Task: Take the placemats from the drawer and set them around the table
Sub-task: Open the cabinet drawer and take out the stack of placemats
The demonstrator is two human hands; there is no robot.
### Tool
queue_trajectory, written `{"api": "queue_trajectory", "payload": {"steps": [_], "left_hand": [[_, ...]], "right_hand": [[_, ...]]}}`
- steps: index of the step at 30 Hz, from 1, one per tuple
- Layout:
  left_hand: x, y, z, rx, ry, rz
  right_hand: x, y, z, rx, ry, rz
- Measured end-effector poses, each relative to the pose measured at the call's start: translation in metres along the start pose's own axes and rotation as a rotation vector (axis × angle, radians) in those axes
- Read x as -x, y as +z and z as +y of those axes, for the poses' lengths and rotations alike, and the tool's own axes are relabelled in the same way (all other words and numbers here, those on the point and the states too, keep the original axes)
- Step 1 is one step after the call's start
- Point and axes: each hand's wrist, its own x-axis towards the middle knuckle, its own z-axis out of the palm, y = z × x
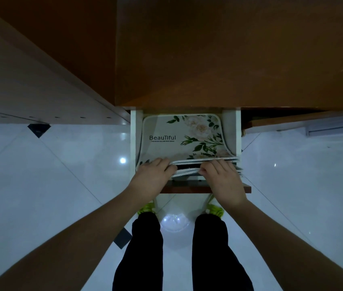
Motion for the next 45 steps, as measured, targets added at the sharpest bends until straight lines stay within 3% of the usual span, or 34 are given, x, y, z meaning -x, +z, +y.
{"api": "queue_trajectory", "payload": {"steps": [6, 8, 12, 17, 20, 22, 25, 28, 31, 35, 37, 41, 45], "left_hand": [[0.006, -0.001, 0.003, -0.004, 0.014, 0.056], [0.009, -0.003, 0.003, 0.006, 0.025, 0.089], [0.017, -0.012, 0.004, 0.017, 0.030, 0.107], [0.028, -0.025, 0.005, 0.011, 0.037, 0.136], [0.033, -0.028, 0.005, 0.026, 0.090, 0.139], [0.036, -0.030, 0.007, 0.020, 0.108, 0.115], [0.042, -0.030, 0.008, 0.031, 0.087, 0.106], [0.048, -0.027, 0.008, 0.019, 0.137, 0.203], [0.058, -0.026, 0.014, 0.018, 0.215, 0.346], [0.078, -0.018, 0.025, 0.049, 0.217, 0.316], [0.085, -0.011, 0.025, 0.099, 0.173, 0.251], [0.088, -0.012, 0.024, 0.377, 0.059, 0.127], [0.091, -0.023, 0.015, 0.563, -0.330, 0.212]], "right_hand": [[0.030, -0.028, -0.012, -0.087, 0.068, 0.153], [0.043, -0.037, -0.015, -0.106, 0.175, 0.153], [0.061, -0.052, -0.016, -0.254, 0.549, 0.075], [0.047, -0.072, -0.011, -0.616, 1.124, 0.040], [0.020, -0.076, 0.005, -1.060, 1.498, 0.012], [0.007, -0.081, 0.014, -1.329, 1.608, -0.016], [-0.005, -0.087, 0.029, -1.437, 1.675, -0.201], [-0.011, -0.090, 0.037, -1.469, 1.686, -0.445], [-0.014, -0.086, 0.035, -1.320, 1.713, -0.591], [-0.005, -0.081, 0.027, -1.189, 1.620, -0.771], [0.002, -0.080, 0.024, -1.177, 1.582, -0.797], [0.020, -0.073, 0.021, -1.272, 1.534, -0.680], [0.033, -0.073, 0.017, -1.330, 1.471, -0.616]]}}
